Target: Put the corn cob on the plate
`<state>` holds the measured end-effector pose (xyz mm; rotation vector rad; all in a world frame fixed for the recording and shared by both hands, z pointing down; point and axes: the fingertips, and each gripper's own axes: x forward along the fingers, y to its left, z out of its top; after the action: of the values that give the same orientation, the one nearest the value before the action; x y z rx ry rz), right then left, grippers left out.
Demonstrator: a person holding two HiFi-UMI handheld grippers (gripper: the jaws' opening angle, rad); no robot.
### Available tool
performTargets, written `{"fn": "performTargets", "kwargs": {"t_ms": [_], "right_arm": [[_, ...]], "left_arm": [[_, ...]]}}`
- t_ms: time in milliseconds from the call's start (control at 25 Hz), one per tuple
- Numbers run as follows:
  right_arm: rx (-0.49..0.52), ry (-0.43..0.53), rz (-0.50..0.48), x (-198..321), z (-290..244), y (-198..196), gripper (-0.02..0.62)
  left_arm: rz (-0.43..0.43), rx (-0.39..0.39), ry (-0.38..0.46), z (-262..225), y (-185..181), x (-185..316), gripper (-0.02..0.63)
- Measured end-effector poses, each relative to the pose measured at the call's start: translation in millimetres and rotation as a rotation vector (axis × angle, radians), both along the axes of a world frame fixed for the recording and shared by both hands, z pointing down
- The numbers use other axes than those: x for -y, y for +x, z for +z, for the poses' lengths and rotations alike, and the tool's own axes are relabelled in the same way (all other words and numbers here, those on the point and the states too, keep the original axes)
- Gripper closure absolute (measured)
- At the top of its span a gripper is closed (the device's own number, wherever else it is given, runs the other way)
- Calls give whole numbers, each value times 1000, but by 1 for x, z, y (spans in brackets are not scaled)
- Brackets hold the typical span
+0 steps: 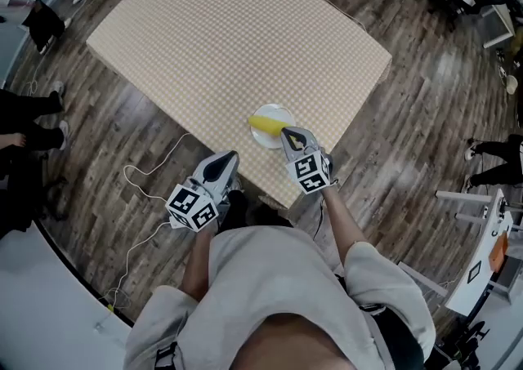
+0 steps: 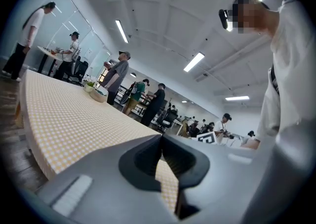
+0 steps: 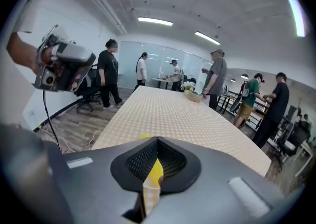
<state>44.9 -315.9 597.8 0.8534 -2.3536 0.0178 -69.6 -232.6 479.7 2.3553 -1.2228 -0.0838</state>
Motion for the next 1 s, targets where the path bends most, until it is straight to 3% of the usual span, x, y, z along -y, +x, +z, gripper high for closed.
{"fn": "performTargets", "kwargs": {"t_ms": [160, 400, 680, 1000], "right_arm": [[137, 30, 100, 1, -43, 16, 598], [264, 157, 131, -28, -123, 41, 597], [319, 234, 176, -56, -161, 50, 597], [364, 257, 250, -97, -177, 51, 598]], "left_arm": [[10, 11, 69, -20, 13, 0, 598], [29, 43, 169, -56, 53, -18, 598], [88, 80, 244, -87, 73, -28, 598], [115, 94, 265, -94, 60, -55, 598]]}}
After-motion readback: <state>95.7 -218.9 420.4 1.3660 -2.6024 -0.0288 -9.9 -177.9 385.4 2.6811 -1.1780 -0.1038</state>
